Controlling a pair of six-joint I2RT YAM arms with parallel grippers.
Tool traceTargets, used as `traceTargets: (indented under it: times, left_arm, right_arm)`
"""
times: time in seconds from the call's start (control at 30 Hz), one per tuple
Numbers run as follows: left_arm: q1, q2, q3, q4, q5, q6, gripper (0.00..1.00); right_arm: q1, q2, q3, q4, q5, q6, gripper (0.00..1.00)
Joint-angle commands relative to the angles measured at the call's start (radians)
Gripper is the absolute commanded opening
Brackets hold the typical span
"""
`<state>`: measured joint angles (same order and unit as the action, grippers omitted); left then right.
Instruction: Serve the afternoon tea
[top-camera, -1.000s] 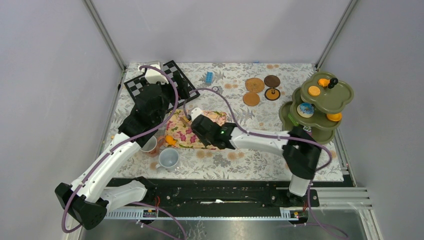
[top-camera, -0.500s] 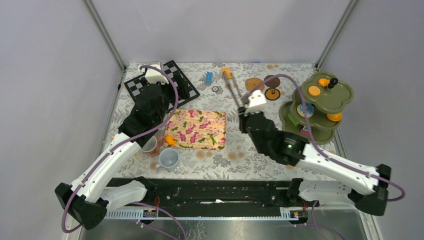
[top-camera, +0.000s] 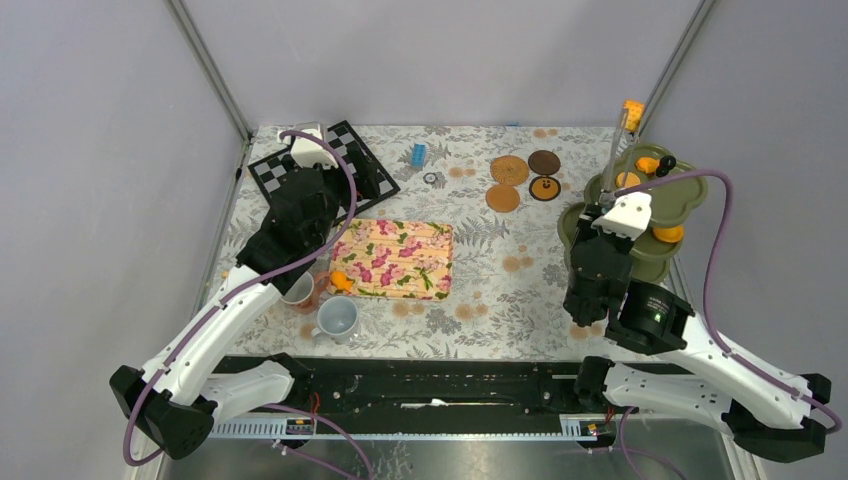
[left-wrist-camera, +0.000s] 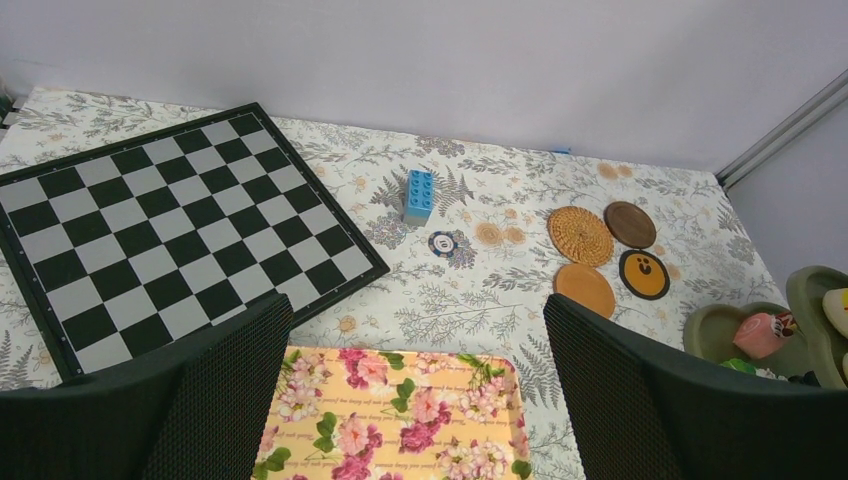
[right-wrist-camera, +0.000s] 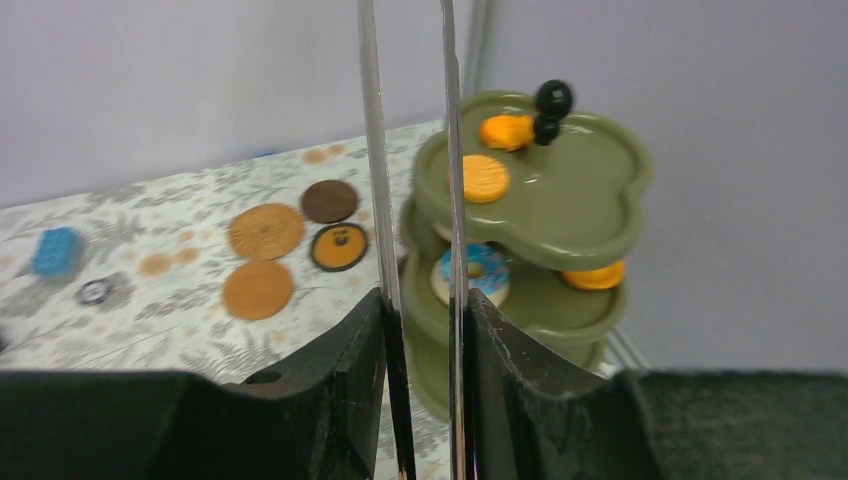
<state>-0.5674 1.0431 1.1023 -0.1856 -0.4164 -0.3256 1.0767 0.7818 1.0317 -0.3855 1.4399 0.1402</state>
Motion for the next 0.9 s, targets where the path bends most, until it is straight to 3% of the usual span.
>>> traceTargets:
  times: [0.0, 0.23, 0.4, 0.6, 0.8, 0.87]
  left_arm:
    - [0.0, -0.009, 0.01, 0.039, 0.021, -0.006, 0.99]
    - [0.001, -0.01, 0.011, 0.038, 0.031, -0.01, 0.98]
    - [0.0, -0.007, 0.013, 0.036, 0.046, -0.016, 0.98]
    - [-0.002, -0.003, 0.013, 0.036, 0.051, -0.019, 0.98]
    - [-0.002, 0.006, 0.016, 0.032, 0.059, -0.02, 0.98]
    - [-0.002, 0.008, 0.016, 0.032, 0.053, -0.017, 0.98]
  right_arm:
    - [-0.063, -0.008, 0.01, 0.151, 0.211, -0.196, 0.33]
    - [-0.15, -0.063, -0.184, 0.773, 0.28, -0.715, 0.32]
    - [-0.153, -0.085, -0.301, 1.013, 0.315, -0.883, 0.31]
    - [-0.155, -0.066, -0.345, 1.061, 0.282, -0.834, 0.31]
    - [-0.217, 0.158, -0.31, 1.059, 0.13, -0.767, 0.34]
    - [-0.237, 0.211, -0.268, 0.992, 0.07, -0.665, 0.34]
